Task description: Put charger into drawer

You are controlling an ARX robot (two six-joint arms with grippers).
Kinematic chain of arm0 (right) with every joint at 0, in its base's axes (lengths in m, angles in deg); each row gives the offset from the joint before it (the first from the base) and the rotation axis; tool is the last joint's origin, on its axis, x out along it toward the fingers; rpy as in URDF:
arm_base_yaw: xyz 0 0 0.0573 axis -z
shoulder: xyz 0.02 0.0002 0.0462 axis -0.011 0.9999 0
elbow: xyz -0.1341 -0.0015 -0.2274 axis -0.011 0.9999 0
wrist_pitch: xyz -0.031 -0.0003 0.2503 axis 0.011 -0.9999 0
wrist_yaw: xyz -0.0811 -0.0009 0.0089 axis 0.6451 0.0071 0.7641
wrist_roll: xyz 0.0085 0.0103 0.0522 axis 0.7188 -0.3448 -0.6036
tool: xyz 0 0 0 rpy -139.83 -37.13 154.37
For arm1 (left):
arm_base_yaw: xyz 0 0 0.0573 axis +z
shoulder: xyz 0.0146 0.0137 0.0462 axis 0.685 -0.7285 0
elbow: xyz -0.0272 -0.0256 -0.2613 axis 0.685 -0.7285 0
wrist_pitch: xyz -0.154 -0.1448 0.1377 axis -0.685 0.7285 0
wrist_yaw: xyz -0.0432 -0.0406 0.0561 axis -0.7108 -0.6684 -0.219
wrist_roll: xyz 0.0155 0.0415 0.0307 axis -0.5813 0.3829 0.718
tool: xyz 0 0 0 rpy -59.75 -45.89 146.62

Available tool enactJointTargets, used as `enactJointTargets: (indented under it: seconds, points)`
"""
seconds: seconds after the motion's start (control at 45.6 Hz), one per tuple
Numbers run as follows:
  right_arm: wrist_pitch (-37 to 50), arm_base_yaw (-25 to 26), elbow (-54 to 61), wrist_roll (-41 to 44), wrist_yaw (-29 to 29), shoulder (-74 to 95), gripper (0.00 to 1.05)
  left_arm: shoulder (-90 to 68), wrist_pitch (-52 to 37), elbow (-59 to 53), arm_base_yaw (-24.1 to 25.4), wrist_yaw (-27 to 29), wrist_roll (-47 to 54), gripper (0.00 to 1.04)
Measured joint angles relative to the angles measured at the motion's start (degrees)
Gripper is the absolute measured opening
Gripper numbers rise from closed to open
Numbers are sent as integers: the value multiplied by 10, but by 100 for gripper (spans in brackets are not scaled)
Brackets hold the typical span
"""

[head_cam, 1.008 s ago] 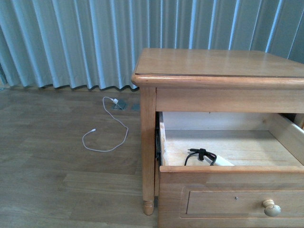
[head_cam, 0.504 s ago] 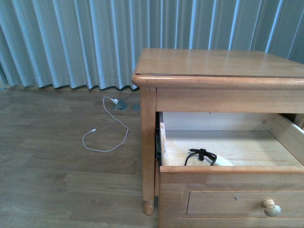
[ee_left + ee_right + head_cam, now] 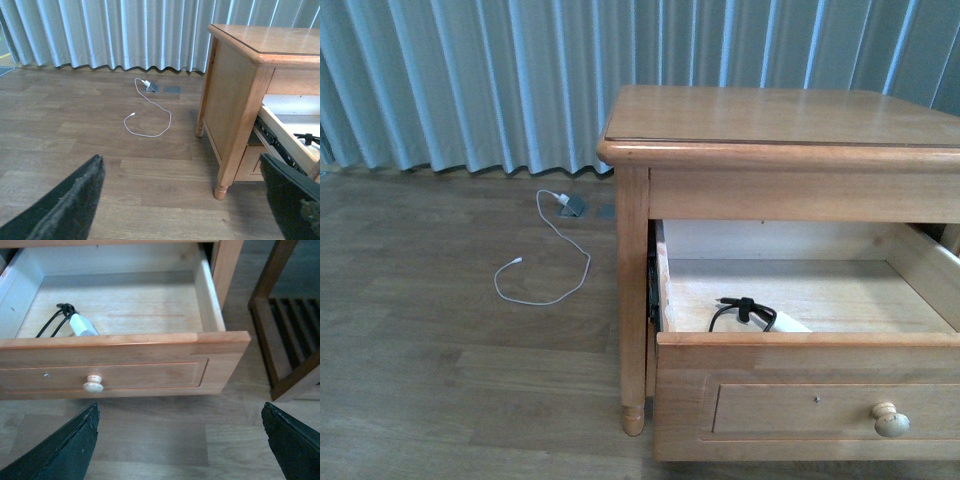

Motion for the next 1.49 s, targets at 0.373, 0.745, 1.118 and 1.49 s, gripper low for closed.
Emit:
enactJointTargets:
  seconds: [0.373,0.745,1.118,1.49]
  points:
    - [117,-108,-92,-52,72,308,96,0,0,0,0,0,1,99]
    - [193,-171,-141,-64,112,459,96,0,0,0,0,0,1,99]
    - [244,-206,-241,-73,147,583,96,0,0,0,0,0,1,99]
    - [272,-224,-378,-73,169,702,96,0,0,0,0,0,1,99]
